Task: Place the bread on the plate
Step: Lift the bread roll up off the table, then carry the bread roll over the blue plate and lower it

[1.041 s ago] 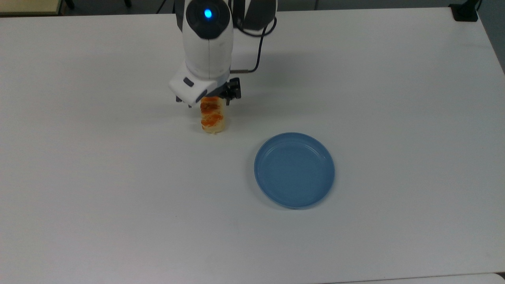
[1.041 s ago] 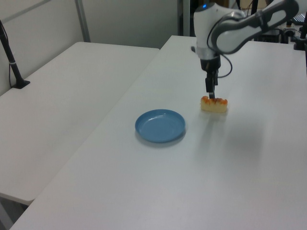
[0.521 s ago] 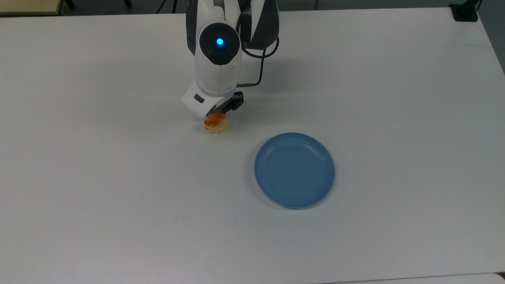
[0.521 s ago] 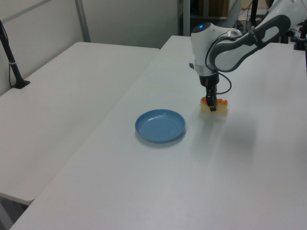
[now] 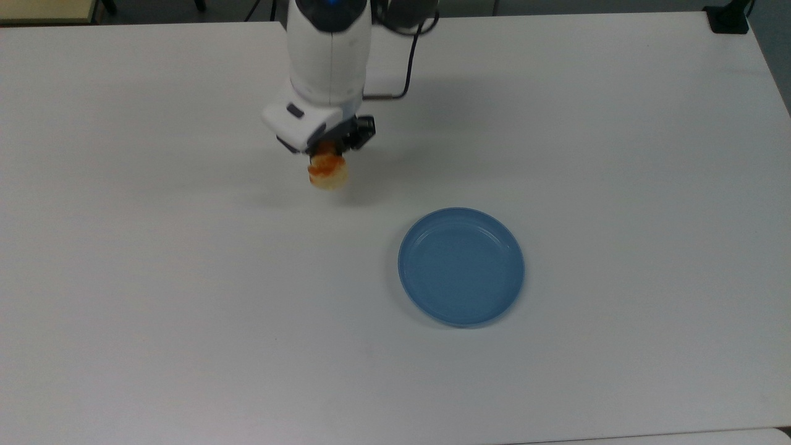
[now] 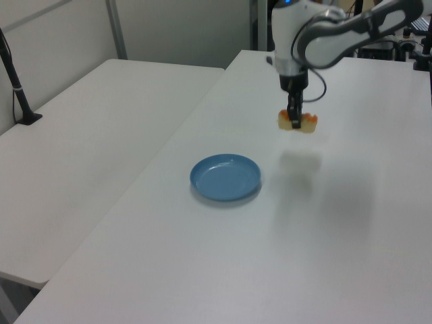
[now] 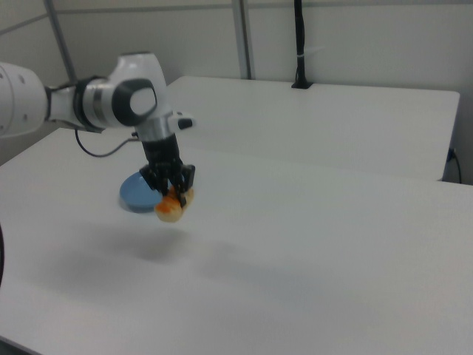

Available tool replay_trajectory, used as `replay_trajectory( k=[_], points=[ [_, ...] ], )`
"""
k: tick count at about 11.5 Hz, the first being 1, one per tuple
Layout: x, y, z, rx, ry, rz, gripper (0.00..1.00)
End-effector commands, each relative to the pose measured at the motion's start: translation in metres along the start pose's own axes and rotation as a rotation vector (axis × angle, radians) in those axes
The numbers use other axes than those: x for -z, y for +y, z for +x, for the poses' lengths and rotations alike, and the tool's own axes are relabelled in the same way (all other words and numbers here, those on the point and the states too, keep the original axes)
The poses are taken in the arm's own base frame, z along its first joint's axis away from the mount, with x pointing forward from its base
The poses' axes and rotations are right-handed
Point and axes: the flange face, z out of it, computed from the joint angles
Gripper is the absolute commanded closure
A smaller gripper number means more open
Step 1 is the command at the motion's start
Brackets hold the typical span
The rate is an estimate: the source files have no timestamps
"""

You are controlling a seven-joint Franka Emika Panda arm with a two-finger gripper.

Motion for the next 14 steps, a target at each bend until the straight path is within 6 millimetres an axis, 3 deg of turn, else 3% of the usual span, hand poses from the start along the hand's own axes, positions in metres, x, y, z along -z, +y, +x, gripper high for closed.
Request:
replay_trajectory(
  k=[1, 3, 4, 8, 9, 11, 13, 14],
  points=[
    [0.083, 0.002, -0.031, 0.020, 0.044, 0.078, 0.61],
    [0.108, -0.003, -0.024, 0.019, 0.067, 0.079, 0.61],
    [0.106, -0.012, -0.013, -0.006, 0.076, 0.087, 0.61],
    [0.091, -0.087, 0.066, -0.139, 0.135, 0.099, 0.60],
    [0.079, -0.110, 0.080, -0.173, 0.181, 0.101, 0.59],
    [0.046, -0.130, 0.099, -0.196, 0.212, 0.098, 0.57],
    [0.011, -0.141, 0.118, -0.243, 0.254, 0.106, 0.50],
    [-0.008, -0.146, 0.123, -0.247, 0.245, 0.103, 0.40]
  ],
)
